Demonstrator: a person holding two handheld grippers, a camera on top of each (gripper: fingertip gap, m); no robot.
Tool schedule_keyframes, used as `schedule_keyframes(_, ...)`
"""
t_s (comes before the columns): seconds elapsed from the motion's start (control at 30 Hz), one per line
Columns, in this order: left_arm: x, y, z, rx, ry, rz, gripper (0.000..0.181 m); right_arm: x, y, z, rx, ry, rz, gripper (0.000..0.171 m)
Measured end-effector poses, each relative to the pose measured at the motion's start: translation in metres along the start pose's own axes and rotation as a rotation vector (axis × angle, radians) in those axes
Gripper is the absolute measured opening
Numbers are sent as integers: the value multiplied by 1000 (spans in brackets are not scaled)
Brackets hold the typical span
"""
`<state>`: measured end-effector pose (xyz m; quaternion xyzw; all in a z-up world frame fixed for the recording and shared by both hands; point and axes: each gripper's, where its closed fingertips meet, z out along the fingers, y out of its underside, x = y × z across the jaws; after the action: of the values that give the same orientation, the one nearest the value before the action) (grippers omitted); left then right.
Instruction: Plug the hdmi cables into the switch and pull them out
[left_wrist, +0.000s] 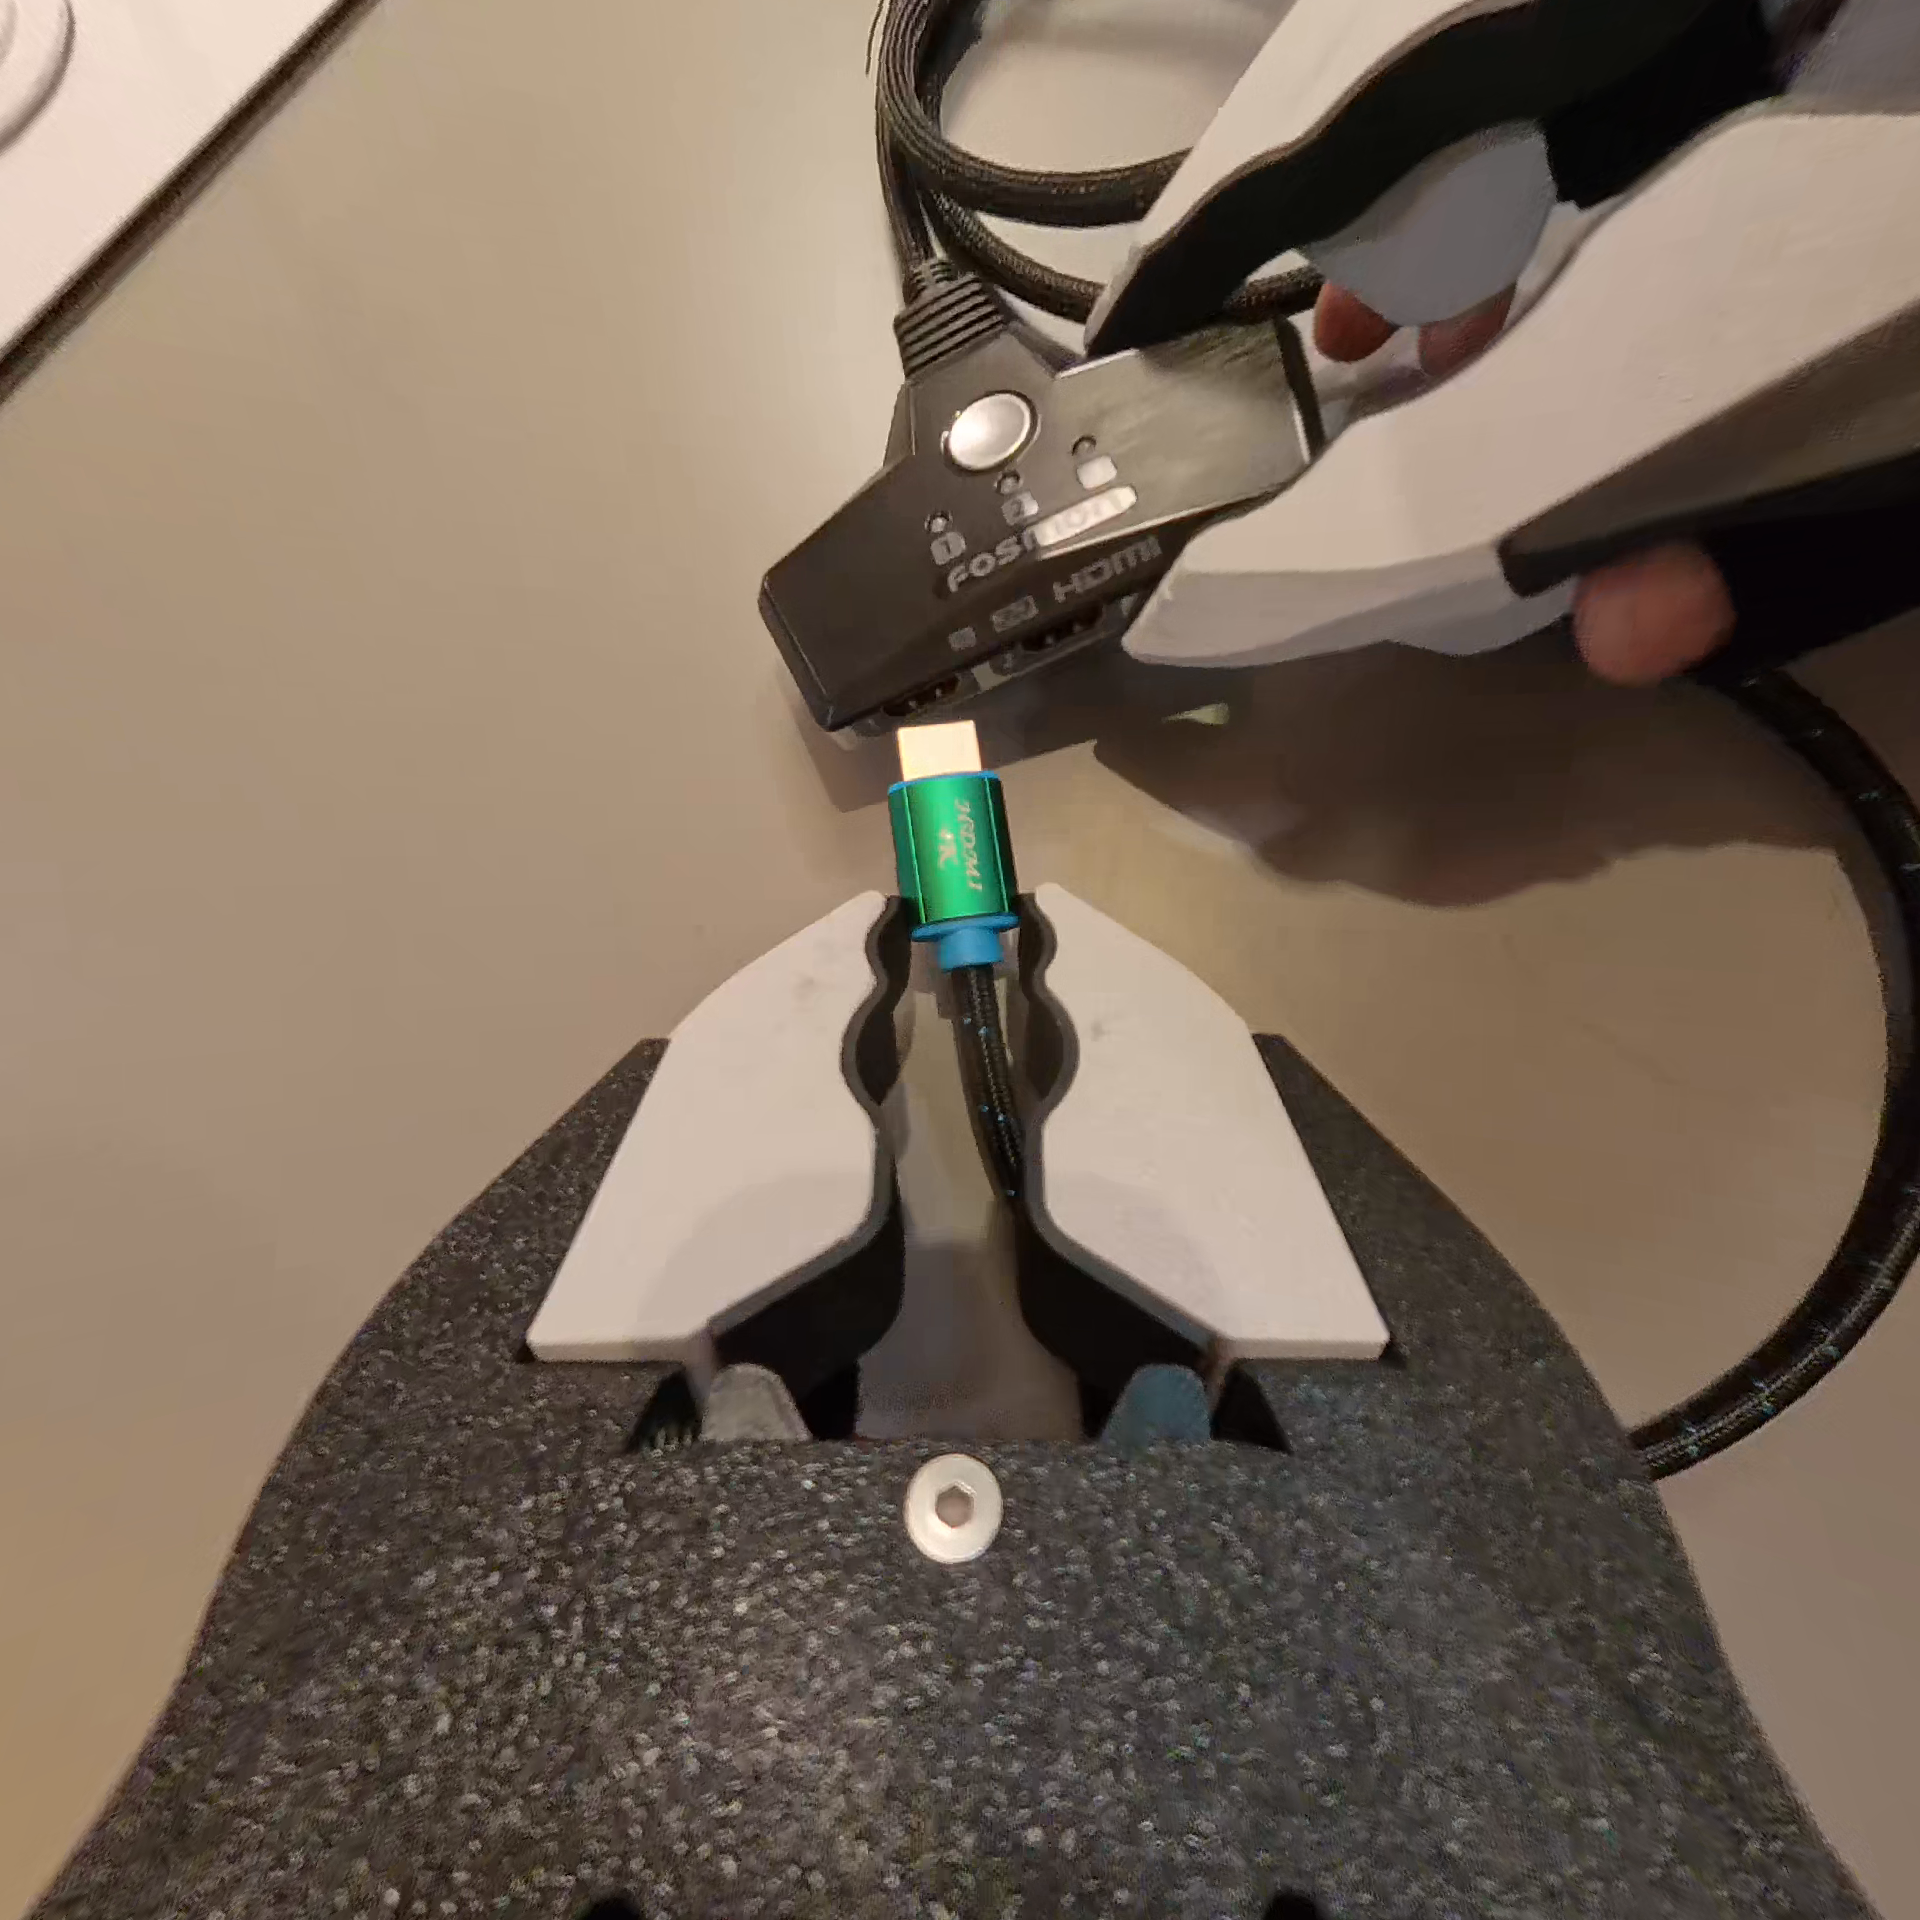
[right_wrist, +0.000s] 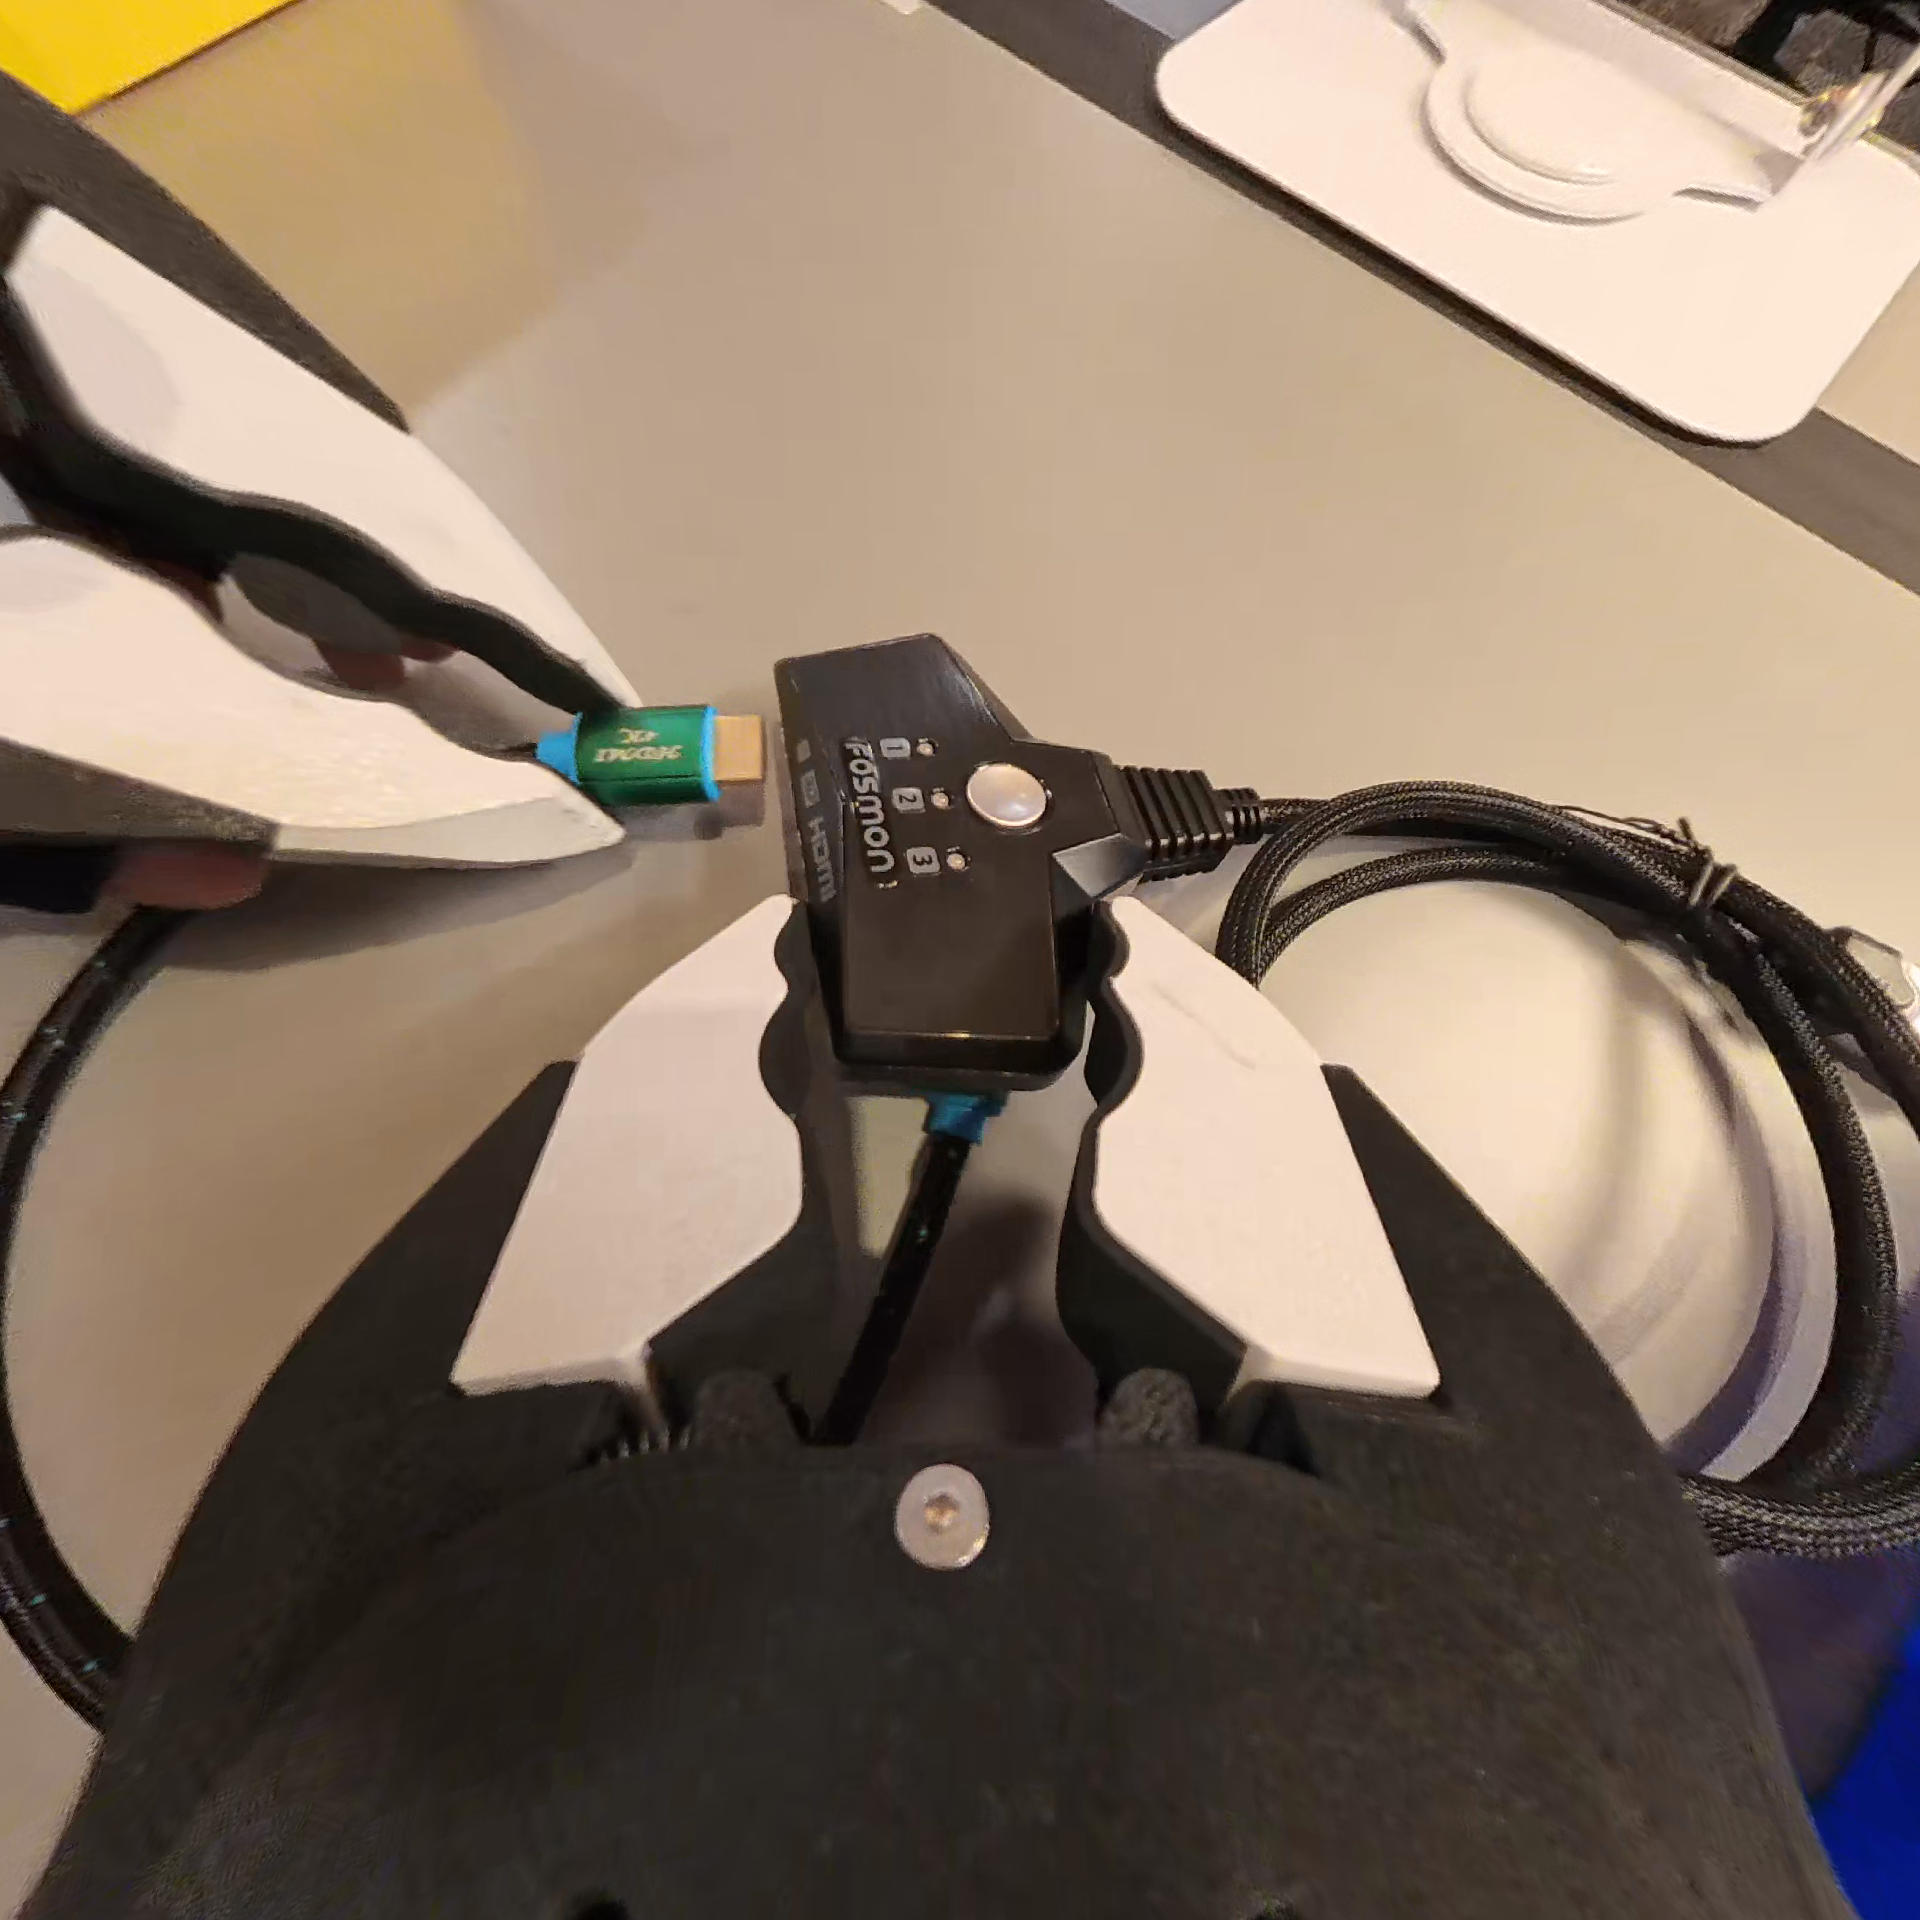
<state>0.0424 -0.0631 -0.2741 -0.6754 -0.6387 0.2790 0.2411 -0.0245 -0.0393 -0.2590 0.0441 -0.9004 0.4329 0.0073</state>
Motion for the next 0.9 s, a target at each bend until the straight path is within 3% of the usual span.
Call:
schedule_keyframes(0.6,8,1,-6,34,218,-253,20,-11,-12,-6,136,10,-140,51)
schedule_keyframes(0.9,7,4,-9,25,250,-292,20,-16,-21,-11,204,109,-353,50)
